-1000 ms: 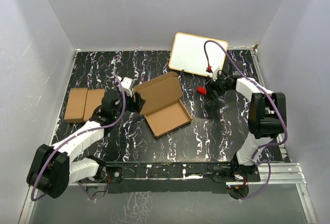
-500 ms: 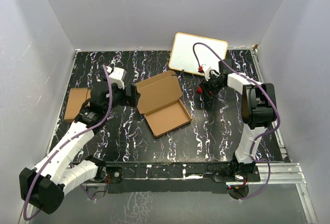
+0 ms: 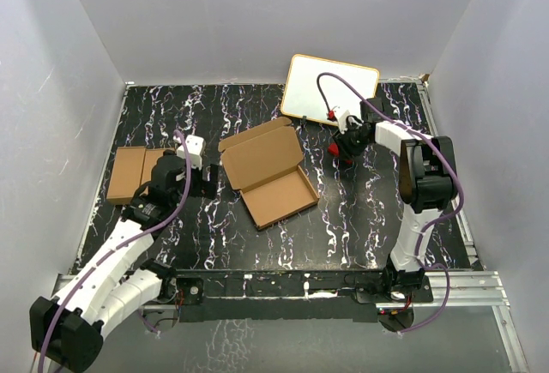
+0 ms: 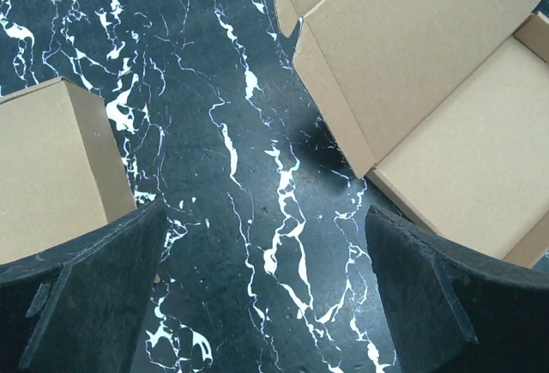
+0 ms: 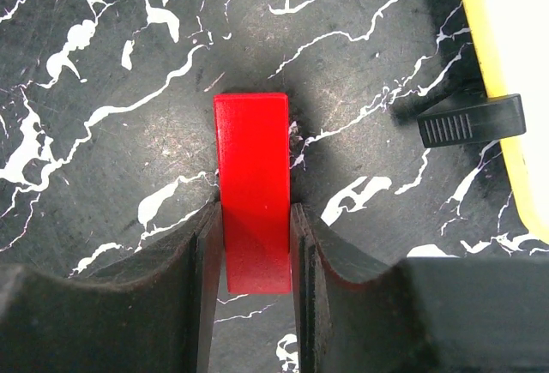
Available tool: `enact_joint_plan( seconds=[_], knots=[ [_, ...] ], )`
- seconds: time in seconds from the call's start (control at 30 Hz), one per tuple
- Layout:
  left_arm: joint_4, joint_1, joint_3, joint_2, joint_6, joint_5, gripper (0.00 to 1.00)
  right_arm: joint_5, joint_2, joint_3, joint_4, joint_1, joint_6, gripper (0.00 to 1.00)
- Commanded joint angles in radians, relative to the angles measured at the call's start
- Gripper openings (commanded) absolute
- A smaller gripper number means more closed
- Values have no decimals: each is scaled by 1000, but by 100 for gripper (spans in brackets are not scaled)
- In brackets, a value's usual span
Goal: Fold the paper box
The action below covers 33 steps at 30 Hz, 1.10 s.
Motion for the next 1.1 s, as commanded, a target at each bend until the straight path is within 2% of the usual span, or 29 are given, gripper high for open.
enact_joint_plan(
  seconds=[0.0,0.2,0.33,0.77,1.07],
  knots=[
    [-19,5,33,12,13,-22,97,49,-15,-40,45,6,-8,16],
    [-14,4,26,-11,13,-41,97,6,-79,-74,66,1,5,8],
    [-9,5,23,-18,12,-48,97,-43,-135,-98,78,-13,18,8],
    [-9,5,22,-17,10,-63,97,-343,-396,-239,153,-18,81,8],
    [-6,5,21,-10,9,-68,97,-572,-493,-344,254,-17,172,8]
  ],
)
